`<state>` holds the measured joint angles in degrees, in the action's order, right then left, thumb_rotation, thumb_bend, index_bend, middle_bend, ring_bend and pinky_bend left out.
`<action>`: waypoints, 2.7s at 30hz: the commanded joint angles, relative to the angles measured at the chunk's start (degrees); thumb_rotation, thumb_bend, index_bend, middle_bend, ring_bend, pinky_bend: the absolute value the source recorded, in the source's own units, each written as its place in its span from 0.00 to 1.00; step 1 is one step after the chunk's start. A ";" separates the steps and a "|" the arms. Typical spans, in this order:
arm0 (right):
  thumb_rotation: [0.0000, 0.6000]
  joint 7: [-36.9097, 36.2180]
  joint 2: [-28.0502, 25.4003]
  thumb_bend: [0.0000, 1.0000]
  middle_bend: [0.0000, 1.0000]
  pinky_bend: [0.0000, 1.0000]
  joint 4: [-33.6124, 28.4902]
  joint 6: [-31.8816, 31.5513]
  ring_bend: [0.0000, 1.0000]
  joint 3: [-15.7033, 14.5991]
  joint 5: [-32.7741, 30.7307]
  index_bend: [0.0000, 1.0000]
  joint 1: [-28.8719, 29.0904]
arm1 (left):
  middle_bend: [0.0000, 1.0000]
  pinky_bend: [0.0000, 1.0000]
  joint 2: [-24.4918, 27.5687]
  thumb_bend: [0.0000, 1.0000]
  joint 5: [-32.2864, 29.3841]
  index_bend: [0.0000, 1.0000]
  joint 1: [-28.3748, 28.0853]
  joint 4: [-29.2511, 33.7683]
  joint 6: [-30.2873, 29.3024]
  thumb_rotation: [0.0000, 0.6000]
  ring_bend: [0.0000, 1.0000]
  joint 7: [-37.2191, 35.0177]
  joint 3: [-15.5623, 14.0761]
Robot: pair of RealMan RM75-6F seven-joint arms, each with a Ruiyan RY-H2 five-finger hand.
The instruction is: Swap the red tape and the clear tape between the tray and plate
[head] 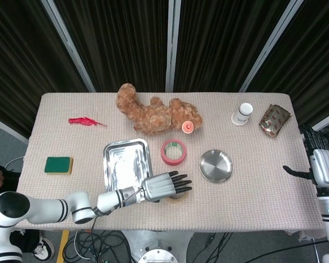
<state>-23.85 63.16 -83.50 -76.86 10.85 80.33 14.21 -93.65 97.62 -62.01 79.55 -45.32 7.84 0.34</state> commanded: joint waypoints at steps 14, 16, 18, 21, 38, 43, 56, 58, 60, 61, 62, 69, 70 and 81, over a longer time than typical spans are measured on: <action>1.00 -0.75 0.21 0.00 0.00 0.00 0.81 1.62 0.00 0.23 -0.84 0.00 0.65 | 0.07 0.19 -2.02 0.10 -0.65 0.08 -3.18 -1.74 3.53 1.00 0.01 0.86 0.34; 1.00 -0.93 0.26 0.00 0.00 0.00 1.00 1.55 0.00 0.17 -0.83 0.00 0.55 | 0.09 0.20 -2.28 0.14 -1.47 0.10 -3.42 -1.97 4.43 1.00 0.02 0.99 0.47; 1.00 -1.12 0.32 0.00 0.00 0.00 1.20 1.52 0.00 0.13 -0.82 0.00 0.49 | 0.10 0.21 -2.35 0.19 -1.90 0.11 -3.51 -2.12 4.74 1.00 0.03 1.25 0.55; 1.00 -1.35 0.44 0.00 0.00 0.00 1.58 1.54 0.00 0.06 -0.85 0.00 0.41 | 0.11 0.22 -2.16 0.23 -2.52 0.12 -3.50 -1.99 4.92 1.00 0.05 1.59 0.63; 1.00 -0.31 -0.09 0.00 0.00 0.00 0.40 1.50 0.00 0.36 -0.85 0.00 0.63 | 0.21 0.35 5.22 0.31 -5.63 0.19 -0.68 5.58 1.41 1.00 0.16 6.50 1.35; 1.00 0.41 -0.51 0.00 0.00 0.00 -0.71 1.30 0.00 0.50 -0.76 0.00 0.69 | 0.21 0.35 10.99 0.31 -9.74 0.19 4.54 9.65 -1.39 1.00 0.16 8.79 -0.80; 1.00 3.92 -0.35 0.00 0.00 0.00 -3.53 2.48 0.00 0.10 -0.57 0.00 1.63 | 0.17 0.34 13.39 0.29 -17.29 0.14 12.39 6.85 -3.37 1.00 0.14 10.61 -3.55; 1.00 4.47 -0.48 0.00 0.00 0.00 -3.93 2.40 0.00 0.21 -0.76 0.00 1.65 | 0.10 0.31 12.87 0.28 -16.25 0.06 12.88 6.16 -4.45 1.00 0.09 10.23 -3.43; 1.00 4.83 -0.57 0.00 0.00 0.00 -4.23 2.37 0.00 0.30 -0.95 0.00 1.67 | 0.03 0.27 12.55 0.25 -15.41 0.02 13.34 5.73 -5.27 1.00 0.04 8.99 -3.32; 1.00 5.06 -0.64 0.00 0.00 0.00 -4.41 2.41 0.00 0.27 -0.99 0.00 1.68 | 0.01 0.25 12.54 0.24 -15.06 0.01 13.48 5.45 -5.35 1.00 0.02 8.33 -3.31; 1.00 5.21 -0.67 0.00 0.00 0.00 -4.54 2.43 0.00 0.23 -0.98 0.00 1.67 | 0.00 0.23 12.60 0.22 -14.86 0.01 13.54 5.27 -5.35 1.00 0.01 8.06 -3.28; 1.00 6.02 -0.62 0.00 0.00 0.00 -5.26 3.26 0.00 -0.14 -0.66 0.00 2.15 | 0.00 0.20 14.29 0.19 -14.60 0.00 14.56 7.00 -5.89 1.00 0.00 8.05 -3.10; 1.00 6.36 -0.59 0.00 0.00 0.00 -5.48 3.66 0.00 -0.24 -0.42 0.00 2.47 | 0.00 0.20 14.86 0.19 -14.78 0.00 14.91 7.60 -6.16 1.00 0.00 8.39 -3.11; 1.00 17.90 0.09 0.00 0.00 0.00 -12.54 13.69 0.00 -1.64 2.88 0.00 10.22 | 0.05 0.16 19.90 0.10 -24.62 0.01 28.24 14.27 -22.96 1.00 0.00 13.34 -1.90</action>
<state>-8.99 62.66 -93.92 -66.04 9.53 82.46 21.98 -74.61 76.72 -38.61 92.44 -62.50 19.45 -2.17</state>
